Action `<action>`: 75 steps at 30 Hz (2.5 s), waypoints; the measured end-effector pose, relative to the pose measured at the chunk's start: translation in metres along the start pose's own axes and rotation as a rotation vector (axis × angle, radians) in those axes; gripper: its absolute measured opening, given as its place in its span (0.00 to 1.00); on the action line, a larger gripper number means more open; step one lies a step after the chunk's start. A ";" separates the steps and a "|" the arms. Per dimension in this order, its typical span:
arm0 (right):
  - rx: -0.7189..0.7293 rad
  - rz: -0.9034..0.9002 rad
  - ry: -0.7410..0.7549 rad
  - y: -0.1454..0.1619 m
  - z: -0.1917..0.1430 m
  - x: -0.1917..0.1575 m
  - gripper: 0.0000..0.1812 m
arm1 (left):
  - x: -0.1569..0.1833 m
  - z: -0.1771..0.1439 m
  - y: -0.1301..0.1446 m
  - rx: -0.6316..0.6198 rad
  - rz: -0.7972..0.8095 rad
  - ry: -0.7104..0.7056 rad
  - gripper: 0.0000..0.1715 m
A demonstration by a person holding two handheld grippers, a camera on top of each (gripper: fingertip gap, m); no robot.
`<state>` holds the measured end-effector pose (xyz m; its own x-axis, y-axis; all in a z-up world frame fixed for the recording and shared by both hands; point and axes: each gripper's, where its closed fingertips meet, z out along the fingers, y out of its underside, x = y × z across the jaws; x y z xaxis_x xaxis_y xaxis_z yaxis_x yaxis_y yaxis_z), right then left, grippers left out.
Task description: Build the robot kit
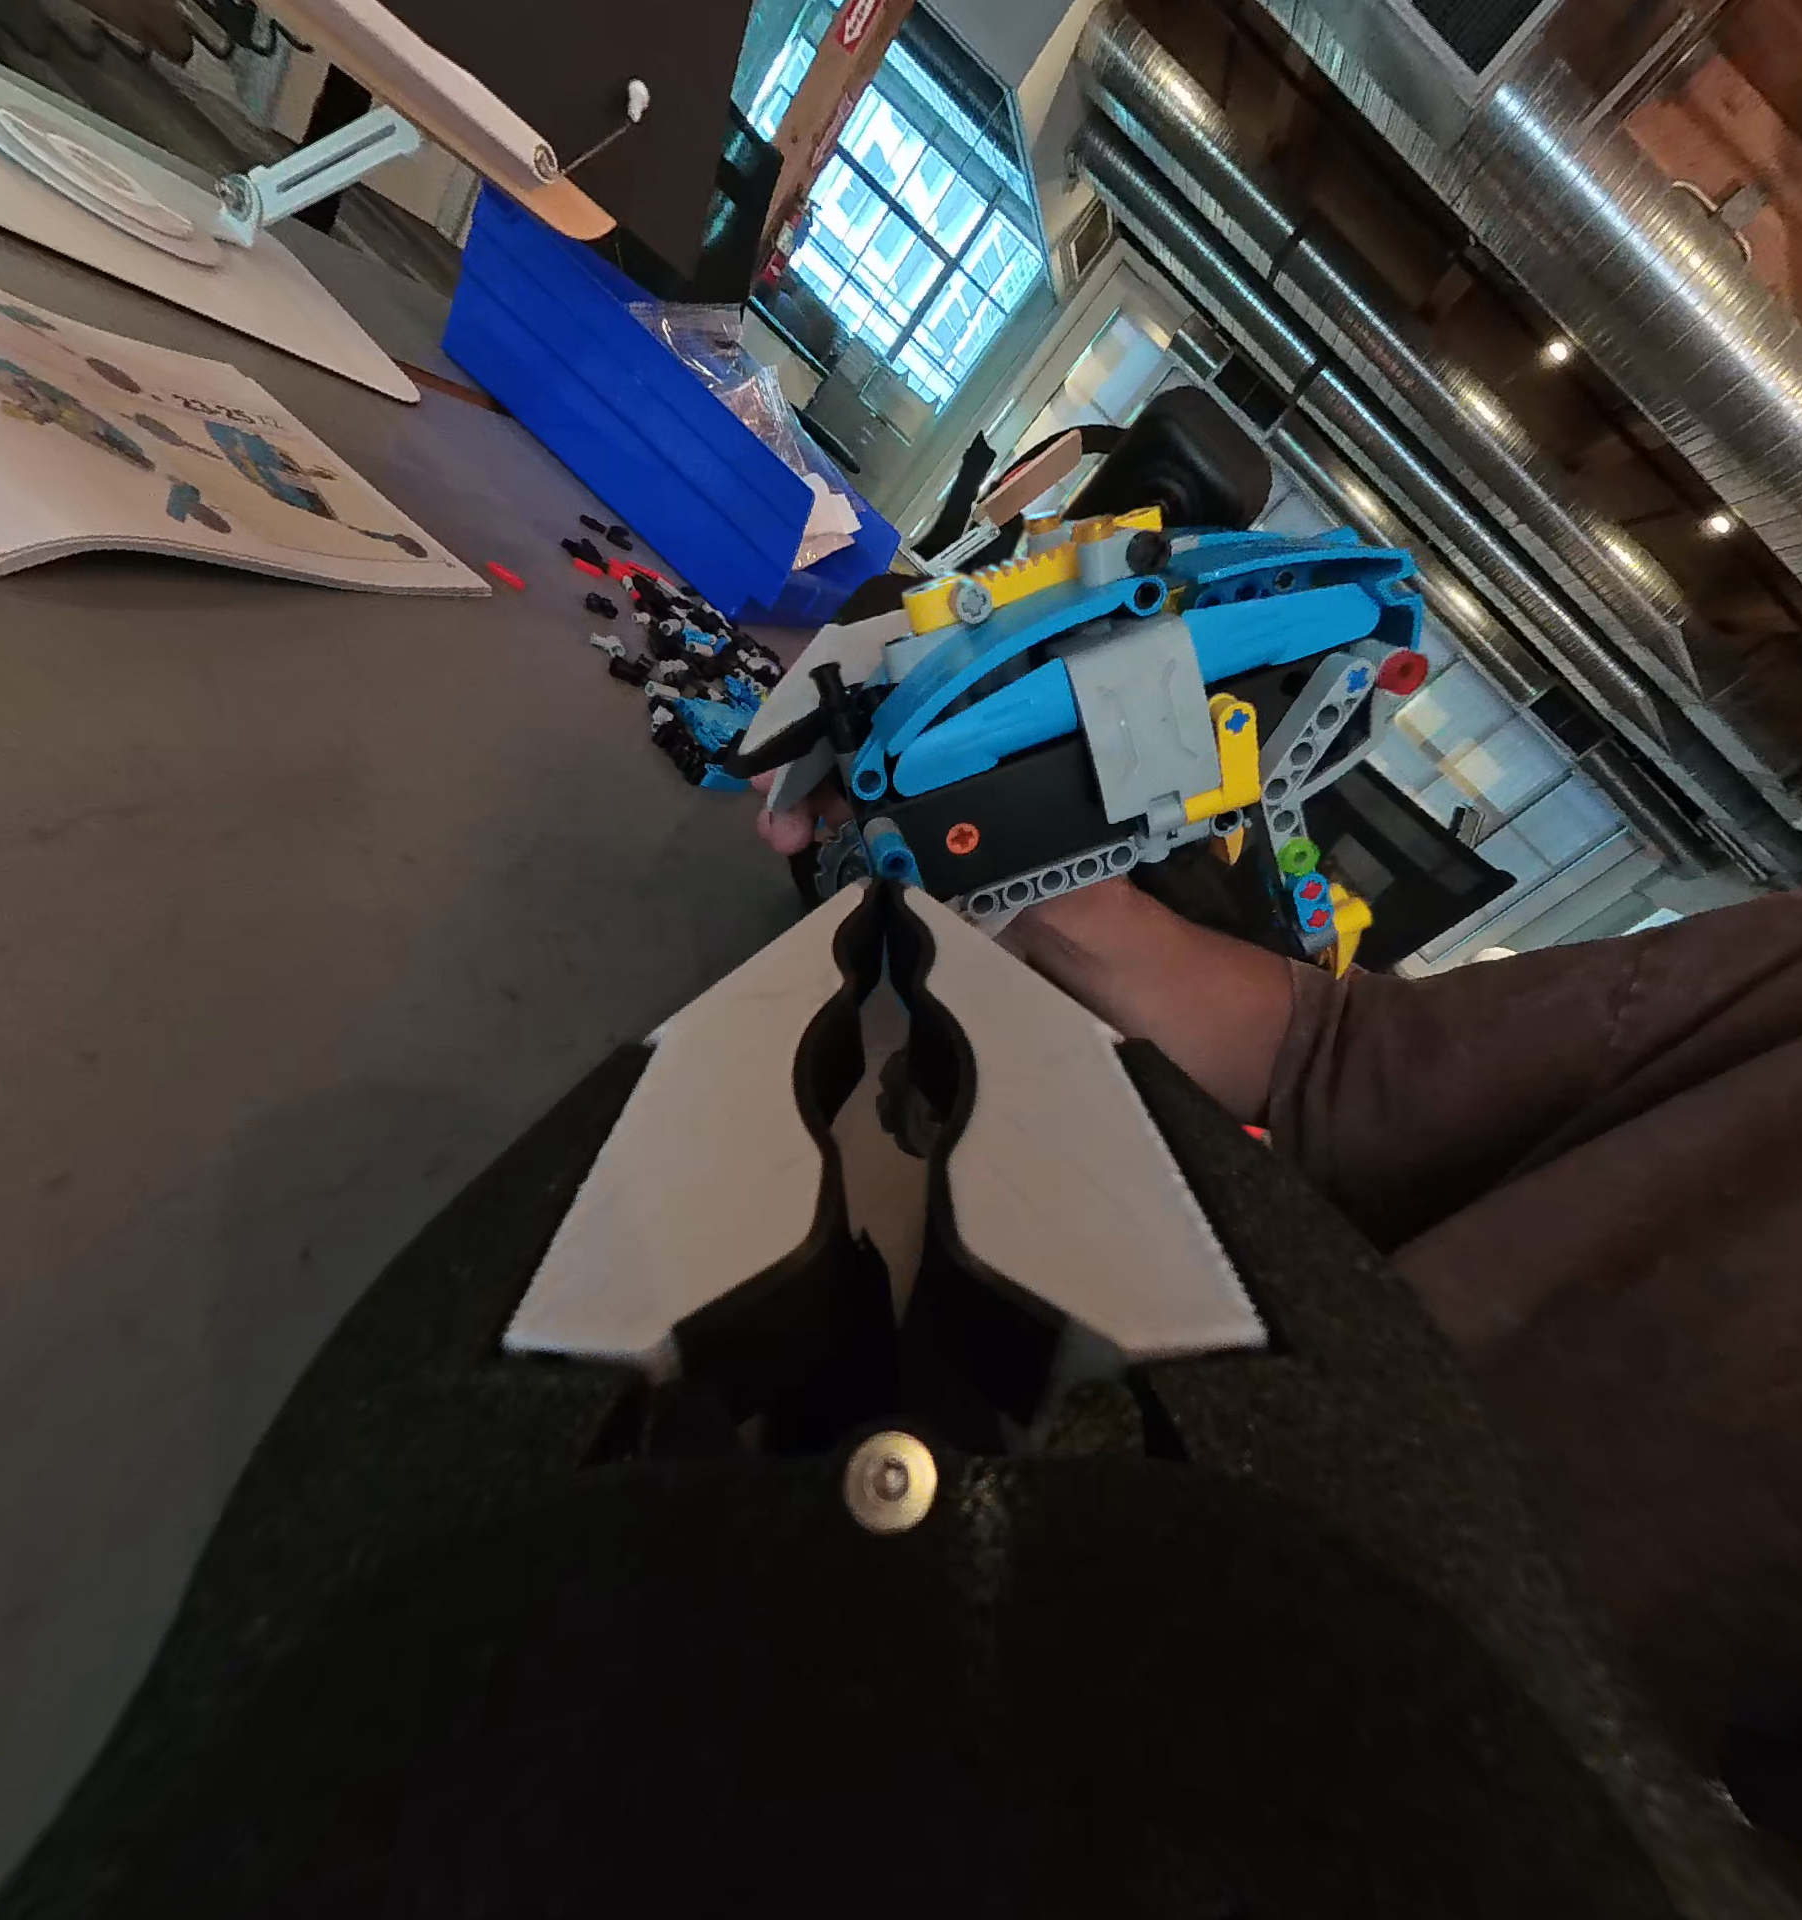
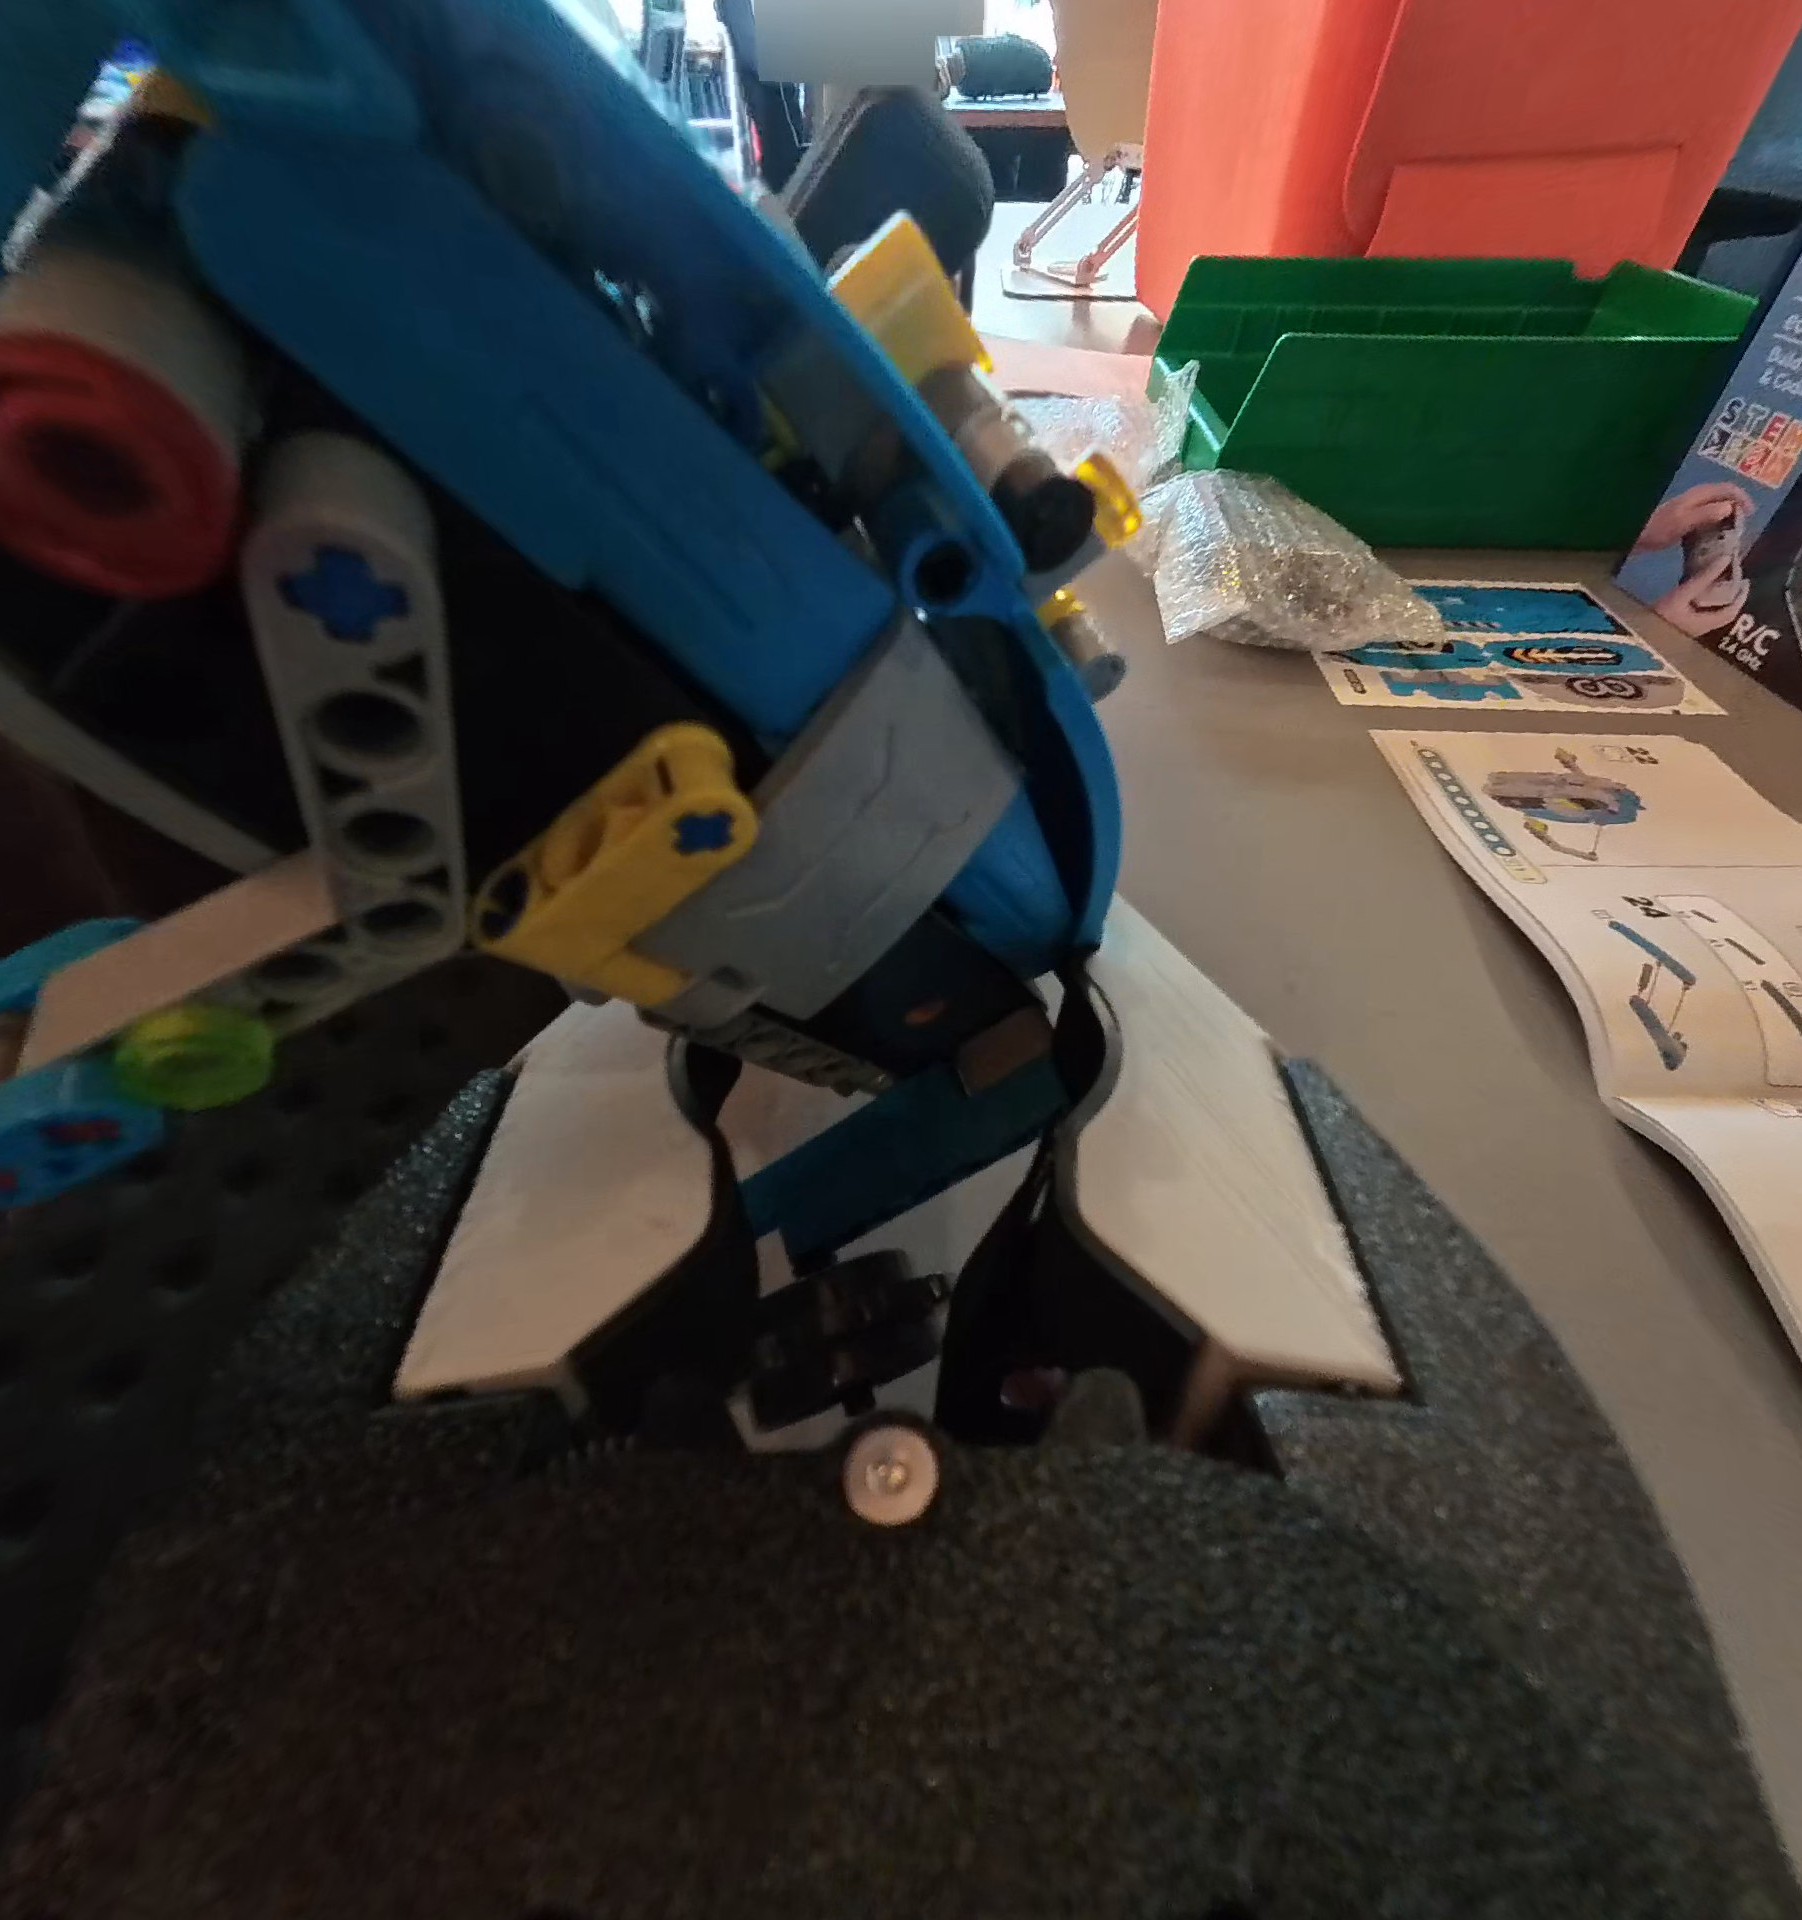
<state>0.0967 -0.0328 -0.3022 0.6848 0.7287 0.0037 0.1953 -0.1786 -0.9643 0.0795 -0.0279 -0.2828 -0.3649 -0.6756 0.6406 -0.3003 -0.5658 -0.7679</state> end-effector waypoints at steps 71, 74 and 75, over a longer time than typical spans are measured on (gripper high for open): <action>-0.127 0.457 0.086 0.022 0.019 0.067 0.42 | -0.043 -0.061 -0.057 -0.117 0.208 -0.418 0.38; -0.200 0.438 0.024 0.036 0.039 0.048 0.42 | -0.049 -0.070 -0.015 -0.230 0.219 -0.507 0.38; -0.210 0.419 -0.005 0.036 0.045 0.039 0.42 | -0.055 -0.076 -0.002 -0.265 0.224 -0.554 0.37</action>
<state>0.0994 0.0189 -0.3486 0.7316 0.5682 -0.3766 0.0410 -0.5881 -0.8078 0.0337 0.0467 -0.3168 0.0436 -0.9471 0.3179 -0.5024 -0.2958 -0.8125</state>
